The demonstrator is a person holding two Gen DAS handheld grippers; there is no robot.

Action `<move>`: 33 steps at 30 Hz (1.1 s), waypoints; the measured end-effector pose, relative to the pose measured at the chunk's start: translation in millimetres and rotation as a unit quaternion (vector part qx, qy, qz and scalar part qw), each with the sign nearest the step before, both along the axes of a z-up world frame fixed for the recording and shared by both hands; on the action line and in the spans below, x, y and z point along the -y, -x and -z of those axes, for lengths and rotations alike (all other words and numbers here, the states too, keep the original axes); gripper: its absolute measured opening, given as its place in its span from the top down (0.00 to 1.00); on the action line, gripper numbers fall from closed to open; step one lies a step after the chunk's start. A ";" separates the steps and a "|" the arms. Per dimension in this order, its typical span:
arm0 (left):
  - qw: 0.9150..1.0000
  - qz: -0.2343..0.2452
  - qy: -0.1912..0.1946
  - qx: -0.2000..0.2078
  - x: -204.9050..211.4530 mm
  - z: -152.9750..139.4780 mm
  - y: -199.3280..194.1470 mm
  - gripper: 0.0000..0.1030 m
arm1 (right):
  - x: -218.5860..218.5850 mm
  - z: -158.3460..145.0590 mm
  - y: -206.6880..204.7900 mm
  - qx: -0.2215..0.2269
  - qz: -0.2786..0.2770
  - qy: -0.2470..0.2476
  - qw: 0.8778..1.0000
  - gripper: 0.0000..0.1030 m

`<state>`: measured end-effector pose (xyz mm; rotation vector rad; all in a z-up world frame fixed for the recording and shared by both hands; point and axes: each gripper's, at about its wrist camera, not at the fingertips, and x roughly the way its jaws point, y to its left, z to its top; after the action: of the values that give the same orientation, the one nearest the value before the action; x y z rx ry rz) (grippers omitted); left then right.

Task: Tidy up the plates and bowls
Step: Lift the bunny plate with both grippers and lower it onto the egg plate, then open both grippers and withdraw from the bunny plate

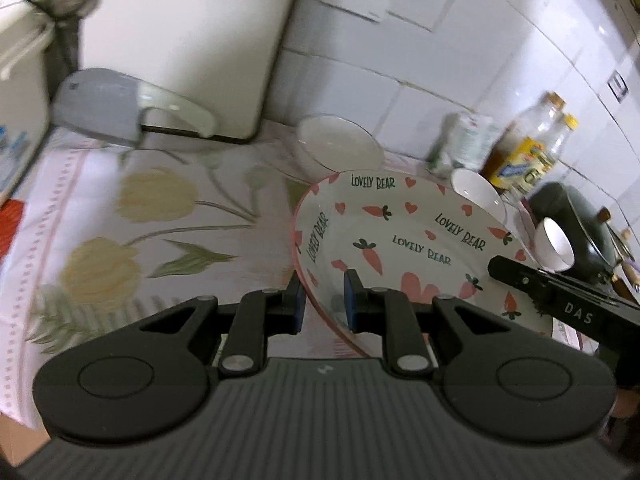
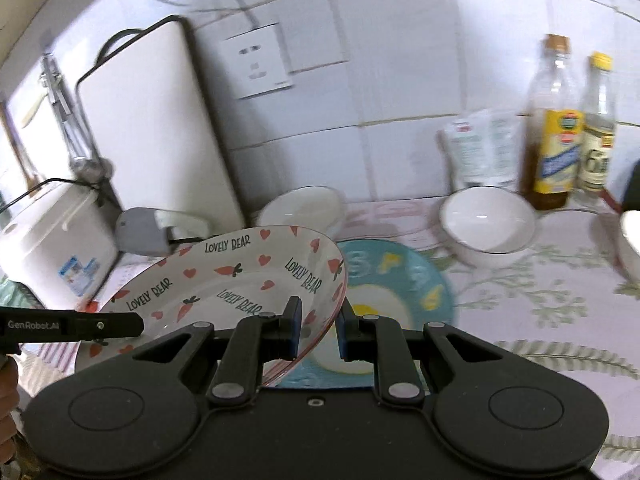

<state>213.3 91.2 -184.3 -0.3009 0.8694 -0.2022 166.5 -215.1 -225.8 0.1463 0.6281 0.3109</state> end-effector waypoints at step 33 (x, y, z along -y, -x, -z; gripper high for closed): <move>0.996 0.015 -0.053 -0.064 65.6 60.0 -74.0 0.82 | 35.0 61.5 -68.9 -0.056 0.004 0.041 0.998 0.74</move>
<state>287.3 25.6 -244.3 -0.2025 1.0076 -0.1659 235.4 -250.1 -287.3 0.0868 0.7493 0.2702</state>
